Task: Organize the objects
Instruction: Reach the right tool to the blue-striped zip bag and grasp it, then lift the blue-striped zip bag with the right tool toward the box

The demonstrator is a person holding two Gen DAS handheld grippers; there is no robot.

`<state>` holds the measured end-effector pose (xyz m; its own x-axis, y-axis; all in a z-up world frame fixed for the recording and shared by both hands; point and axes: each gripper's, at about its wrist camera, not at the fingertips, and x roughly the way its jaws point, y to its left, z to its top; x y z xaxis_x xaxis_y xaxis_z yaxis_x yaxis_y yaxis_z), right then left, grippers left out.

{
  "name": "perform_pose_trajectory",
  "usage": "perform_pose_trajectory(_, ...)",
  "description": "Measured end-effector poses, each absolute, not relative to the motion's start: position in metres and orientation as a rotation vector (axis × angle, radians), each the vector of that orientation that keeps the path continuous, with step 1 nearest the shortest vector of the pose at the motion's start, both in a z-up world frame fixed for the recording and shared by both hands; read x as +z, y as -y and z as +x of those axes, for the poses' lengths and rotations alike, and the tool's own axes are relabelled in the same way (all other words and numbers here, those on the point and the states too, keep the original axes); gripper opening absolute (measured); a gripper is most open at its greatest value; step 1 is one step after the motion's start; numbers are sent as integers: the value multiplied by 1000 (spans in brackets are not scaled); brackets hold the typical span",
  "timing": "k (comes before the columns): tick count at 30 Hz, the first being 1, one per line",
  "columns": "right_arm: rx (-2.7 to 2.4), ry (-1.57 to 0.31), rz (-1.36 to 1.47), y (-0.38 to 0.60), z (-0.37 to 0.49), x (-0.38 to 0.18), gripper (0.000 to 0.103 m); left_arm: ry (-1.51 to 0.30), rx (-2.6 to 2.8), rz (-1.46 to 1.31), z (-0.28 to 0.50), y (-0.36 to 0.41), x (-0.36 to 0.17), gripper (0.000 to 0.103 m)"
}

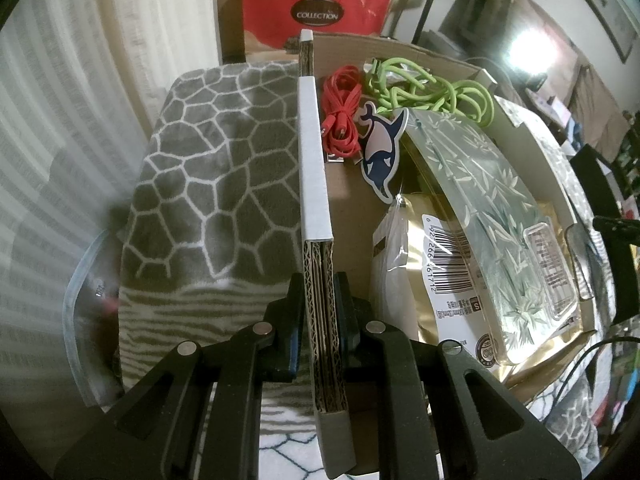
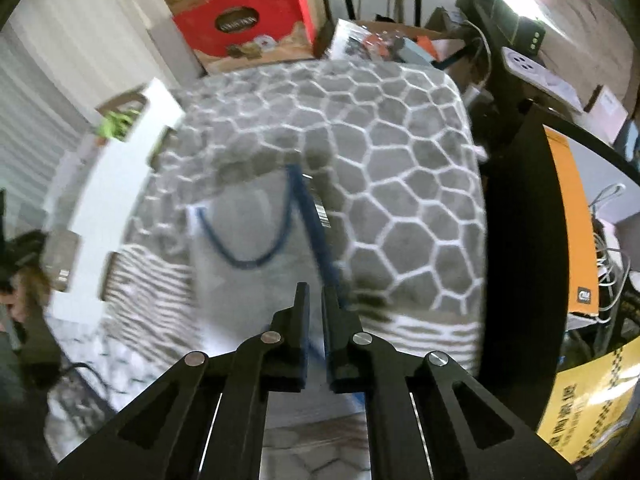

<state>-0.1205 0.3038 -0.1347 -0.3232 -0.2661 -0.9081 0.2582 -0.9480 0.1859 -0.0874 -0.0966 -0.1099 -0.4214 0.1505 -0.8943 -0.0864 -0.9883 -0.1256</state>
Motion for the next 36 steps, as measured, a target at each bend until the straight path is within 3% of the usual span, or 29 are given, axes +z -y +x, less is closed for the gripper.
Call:
perform_pose_trajectory(4, -2354, -67, 1562, -294, -121, -126, 11, 94, 2535, -1604, -87, 96, -110, 13)
perform_pose_trajectory(5, -2358, -82, 1567, -294, -123, -127, 27, 94, 2535, -1604, -87, 96, -110, 13)
perform_pose_trajectory(6, -2360, -92, 1581, -294, -126, -130, 50, 94, 2535, -1603, -87, 96, -110, 13)
perform_pose_trajectory(7, -2364, -90, 1592, -295, -129, -134, 65, 93, 2535, -1604, -87, 97, -110, 13)
perform_pose_trajectory(16, -2359, -204, 1603, -291, -133, -161, 69, 99, 2535, -1605, -87, 97, -109, 13)
perform_pose_trajectory(18, -2356, -195, 1600, -290, -132, -162, 61, 99, 2535, -1605, -87, 97, -110, 13)
perform_pose_trajectory(20, -2351, -202, 1578, -287, -129, -160, 43, 98, 2535, -1605, -87, 97, -110, 13)
perform_pose_trajectory(22, -2357, -220, 1567, -284, -126, -158, 11, 101, 2534, -1605, -88, 97, -110, 13)
perform_pose_trajectory(23, -2358, -218, 1575, -284, -126, -158, 8, 100, 2534, -1605, -88, 97, -110, 13)
perform_pose_trajectory(30, -2281, 115, 1532, -291, -126, -139, 3, 100, 2534, -1605, -88, 97, -109, 13)
perform_pose_trajectory(36, -2217, 109, 1438, -258, -113, -106, 3, 106, 2535, -1606, -88, 97, -110, 13)
